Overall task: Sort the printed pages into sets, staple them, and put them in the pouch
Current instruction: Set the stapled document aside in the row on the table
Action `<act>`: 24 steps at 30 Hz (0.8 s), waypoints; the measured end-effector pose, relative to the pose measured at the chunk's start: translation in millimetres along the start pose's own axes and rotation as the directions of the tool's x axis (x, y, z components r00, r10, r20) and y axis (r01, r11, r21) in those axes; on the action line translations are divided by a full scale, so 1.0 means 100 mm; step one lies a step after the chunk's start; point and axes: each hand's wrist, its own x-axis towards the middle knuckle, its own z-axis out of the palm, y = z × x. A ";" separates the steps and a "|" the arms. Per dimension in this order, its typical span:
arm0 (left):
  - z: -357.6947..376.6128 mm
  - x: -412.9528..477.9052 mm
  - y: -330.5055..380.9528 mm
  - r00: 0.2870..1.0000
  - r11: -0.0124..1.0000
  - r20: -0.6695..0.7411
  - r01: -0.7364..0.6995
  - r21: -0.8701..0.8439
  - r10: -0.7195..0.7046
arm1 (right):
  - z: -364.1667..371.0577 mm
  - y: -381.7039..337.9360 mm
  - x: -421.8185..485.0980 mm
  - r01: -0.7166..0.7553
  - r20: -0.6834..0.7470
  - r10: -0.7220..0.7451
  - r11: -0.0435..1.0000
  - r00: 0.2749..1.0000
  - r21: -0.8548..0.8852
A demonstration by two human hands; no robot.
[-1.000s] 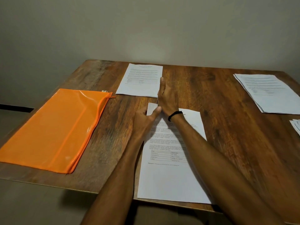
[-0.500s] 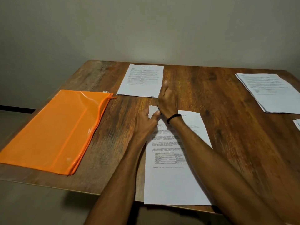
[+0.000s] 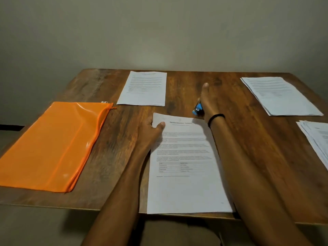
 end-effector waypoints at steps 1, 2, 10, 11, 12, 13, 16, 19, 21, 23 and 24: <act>0.00 -0.02 0.02 1.000 1.000 -0.005 0.006 -0.011 -0.006 | -0.15 0.05 -0.03 -0.022 0.026 0.023 0.999 0.999 -0.039; 0.00 -0.03 0.04 1.000 1.000 -0.007 0.006 -0.015 -0.006 | -0.29 0.10 -0.07 -0.017 0.034 0.020 0.995 0.999 -0.099; -0.03 -0.15 0.12 0.999 0.998 0.003 -0.051 -0.022 0.051 | -0.84 0.59 -0.35 -0.050 -0.177 -0.175 0.558 0.969 -0.828; -0.03 -0.16 0.14 0.998 0.997 0.001 -0.064 -0.034 0.064 | -0.85 0.63 -0.37 -0.066 -0.192 -0.168 0.561 0.967 -0.825; -0.02 -0.18 0.16 0.997 0.996 0.000 -0.076 -0.045 0.076 | -0.85 0.65 -0.41 -0.084 -0.208 -0.161 0.559 0.965 -0.825; -0.02 -0.19 0.17 0.997 0.995 -0.005 -0.078 -0.056 0.078 | -0.84 0.68 -0.43 -0.095 -0.215 -0.157 0.550 0.964 -0.830; -0.04 -0.19 0.21 0.999 0.994 -0.028 -0.038 -0.098 0.035 | -0.82 0.68 -0.57 -0.066 -0.217 -0.226 0.532 0.950 -0.844; -0.05 -0.12 0.27 0.998 0.964 -0.050 0.032 -0.265 -0.047 | -0.83 0.64 -0.74 0.169 -0.121 -0.349 0.692 0.929 -0.701; -0.06 -0.03 0.39 0.994 0.934 -0.059 0.062 -0.352 -0.088 | -0.89 0.52 -0.82 0.259 0.083 -0.249 0.850 0.965 -0.458; -0.07 0.14 0.54 0.991 0.927 -0.089 0.058 -0.370 -0.098 | -0.97 0.37 -0.91 0.193 0.260 -0.116 0.937 0.959 -0.292; -0.07 0.23 0.63 0.989 0.937 -0.117 0.040 -0.347 -0.086 | -1.02 0.32 -0.94 0.162 0.301 -0.089 0.961 0.950 -0.226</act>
